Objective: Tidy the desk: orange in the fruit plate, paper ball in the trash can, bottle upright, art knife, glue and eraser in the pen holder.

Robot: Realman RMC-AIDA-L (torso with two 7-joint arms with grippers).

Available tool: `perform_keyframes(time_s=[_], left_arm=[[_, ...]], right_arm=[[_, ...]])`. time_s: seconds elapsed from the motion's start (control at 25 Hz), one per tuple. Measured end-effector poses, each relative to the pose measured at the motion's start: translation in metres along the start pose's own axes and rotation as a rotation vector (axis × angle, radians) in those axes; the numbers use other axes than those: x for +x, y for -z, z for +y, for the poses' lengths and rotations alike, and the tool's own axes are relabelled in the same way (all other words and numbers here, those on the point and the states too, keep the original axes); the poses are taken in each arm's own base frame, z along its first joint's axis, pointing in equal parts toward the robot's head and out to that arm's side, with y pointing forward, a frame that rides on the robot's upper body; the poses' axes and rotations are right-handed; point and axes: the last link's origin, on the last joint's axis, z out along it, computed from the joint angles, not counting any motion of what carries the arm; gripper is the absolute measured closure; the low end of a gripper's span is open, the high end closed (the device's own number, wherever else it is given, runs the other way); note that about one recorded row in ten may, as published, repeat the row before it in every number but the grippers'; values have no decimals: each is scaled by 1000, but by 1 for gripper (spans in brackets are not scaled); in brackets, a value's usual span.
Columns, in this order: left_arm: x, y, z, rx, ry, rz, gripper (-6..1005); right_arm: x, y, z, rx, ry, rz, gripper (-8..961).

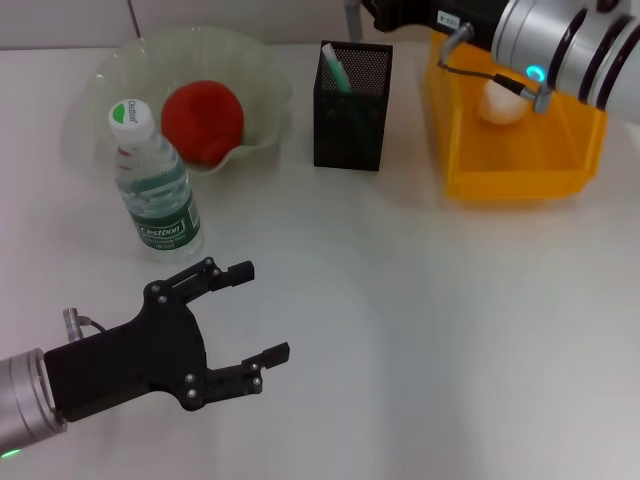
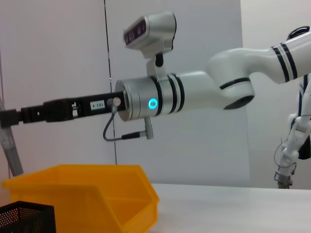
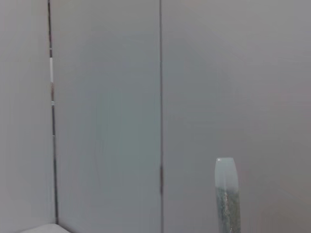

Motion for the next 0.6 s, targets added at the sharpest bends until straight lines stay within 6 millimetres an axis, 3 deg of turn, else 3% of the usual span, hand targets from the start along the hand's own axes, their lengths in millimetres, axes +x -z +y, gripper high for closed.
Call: perform_keyframes(time_s=[0.08, 0.32, 0.48, 0.6], left_arm=[[0, 0, 0, 0, 1, -1, 140], [-1, 1, 1, 4, 5, 0, 140], [-1, 3, 1, 10, 6, 2, 140], [-1, 3, 1, 10, 6, 2, 140]], right_arm=[[14, 0, -3, 19, -28, 16, 820], [28, 4, 0, 11, -37, 36, 804], [36, 18, 2, -2, -64, 21, 793], [37, 27, 2, -9, -80, -2, 658]])
